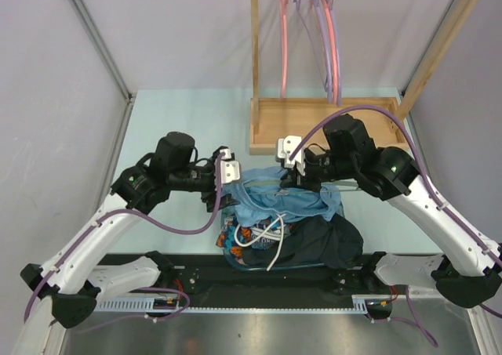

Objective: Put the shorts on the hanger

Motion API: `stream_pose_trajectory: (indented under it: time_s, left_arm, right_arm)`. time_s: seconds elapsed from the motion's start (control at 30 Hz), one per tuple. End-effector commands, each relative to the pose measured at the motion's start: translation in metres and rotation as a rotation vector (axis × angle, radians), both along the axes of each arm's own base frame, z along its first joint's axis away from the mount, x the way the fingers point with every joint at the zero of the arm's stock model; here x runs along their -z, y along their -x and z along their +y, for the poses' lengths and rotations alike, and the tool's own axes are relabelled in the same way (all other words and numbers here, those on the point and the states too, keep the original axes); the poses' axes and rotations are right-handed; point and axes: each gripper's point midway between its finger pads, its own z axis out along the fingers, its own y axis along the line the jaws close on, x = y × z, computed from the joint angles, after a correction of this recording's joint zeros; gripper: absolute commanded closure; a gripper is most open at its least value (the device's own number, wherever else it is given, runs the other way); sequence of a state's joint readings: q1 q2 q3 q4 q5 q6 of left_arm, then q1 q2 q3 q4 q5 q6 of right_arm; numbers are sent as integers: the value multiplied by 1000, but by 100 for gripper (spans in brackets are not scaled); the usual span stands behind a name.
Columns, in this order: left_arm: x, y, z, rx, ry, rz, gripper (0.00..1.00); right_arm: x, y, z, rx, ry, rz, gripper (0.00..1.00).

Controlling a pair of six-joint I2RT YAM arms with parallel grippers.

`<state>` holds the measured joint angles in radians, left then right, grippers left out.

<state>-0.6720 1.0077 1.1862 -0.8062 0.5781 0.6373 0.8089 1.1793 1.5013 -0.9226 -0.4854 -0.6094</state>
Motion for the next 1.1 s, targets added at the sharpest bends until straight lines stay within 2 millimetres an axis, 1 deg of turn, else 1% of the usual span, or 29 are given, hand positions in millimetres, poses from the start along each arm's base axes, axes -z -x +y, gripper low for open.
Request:
stream_pose_trajectory:
  time_s: [0.0, 0.07, 0.17, 0.27, 0.3, 0.37, 0.4, 0.43, 0.47, 0.5, 0.53, 0.57, 0.6, 0.63, 0.67, 0.7, 0.73, 0.77, 0.8, 0.87, 0.9, 0.93, 0.97, 1.0, 1.07]
  left_arm:
    - [-2, -10, -7, 12, 28, -45, 13]
    - [3, -11, -11, 32, 24, -44, 14]
    - [5, -6, -19, 82, 39, -6, 19]
    - [4, 0, -30, 136, 56, 20, 31]
    - [6, 4, -34, 151, 55, 26, 42]
    - [7, 6, -38, 159, 58, 36, 53]
    - [8, 6, -39, 161, 60, 40, 70]
    - [10, 6, -39, 154, 58, 54, 79]
    - [12, 7, -38, 146, 55, 67, 94]
    - [13, 6, -37, 124, 59, 96, 100]
    - [12, 5, -37, 112, 70, 105, 100]
    - [14, 3, -35, 91, 76, 124, 100]
    - [14, 2, -34, 79, 84, 135, 100]
    - [12, 1, -33, 63, 102, 143, 99]
    - [18, -1, -30, 41, 97, 152, 100]
    - [19, -3, -30, 29, 99, 153, 100]
    - [20, -4, -30, 13, 104, 158, 100]
    - [23, -5, -29, 0, 101, 165, 99]
    - [24, -5, -29, -5, 103, 172, 100]
    - [24, -6, -30, -23, 115, 189, 99]
    - [24, -6, -29, -34, 119, 198, 100]
    - [23, -7, -30, -32, 128, 191, 100]
    - [23, -7, -30, -39, 130, 196, 100]
    - [23, -7, -31, -40, 134, 194, 100]
    - [21, -8, -31, -45, 140, 197, 100]
  right_arm:
    - [-26, 7, 11, -87, -104, -85, 100]
    - [-26, 7, 12, -92, -109, -94, 100]
    - [-27, 4, 16, -94, -117, -104, 100]
    - [-29, 0, 22, -95, -128, -114, 100]
    - [-30, -2, 24, -91, -133, -113, 100]
    - [-33, -5, 26, -82, -145, -122, 100]
    - [-33, -5, 27, -73, -147, -116, 100]
    - [-32, -4, 25, -65, -142, -109, 100]
    - [-32, -7, 21, -36, -133, -114, 99]
    - [-30, -9, 17, 9, -130, -82, 92]
    - [-27, -10, 12, 53, -119, -55, 69]
    - [-31, -11, 2, 100, -124, -49, 57]
    - [-31, -13, -8, 164, -137, -1, 46]
    - [-30, -13, -17, 208, -139, 24, 27]
    - [-25, -15, -27, 266, -132, 39, 24]
    - [-31, -11, -39, 306, -156, 36, 24]
    - [-30, -12, -50, 367, -161, 60, 23]
    - [-24, -16, -61, 429, -150, 58, 23]
    - [-28, -12, -71, 465, -171, 46, 23]
    - [-19, -13, -87, 540, -150, 42, 26]
    - [-8, -12, -92, 561, -125, 55, 27]
    - [1, -8, -97, 569, -99, 71, 31]
    - [9, -8, -98, 583, -80, 89, 31]
    - [26, -8, -100, 599, -43, 119, 32]
    - [47, -10, -102, 627, 8, 156, 36]
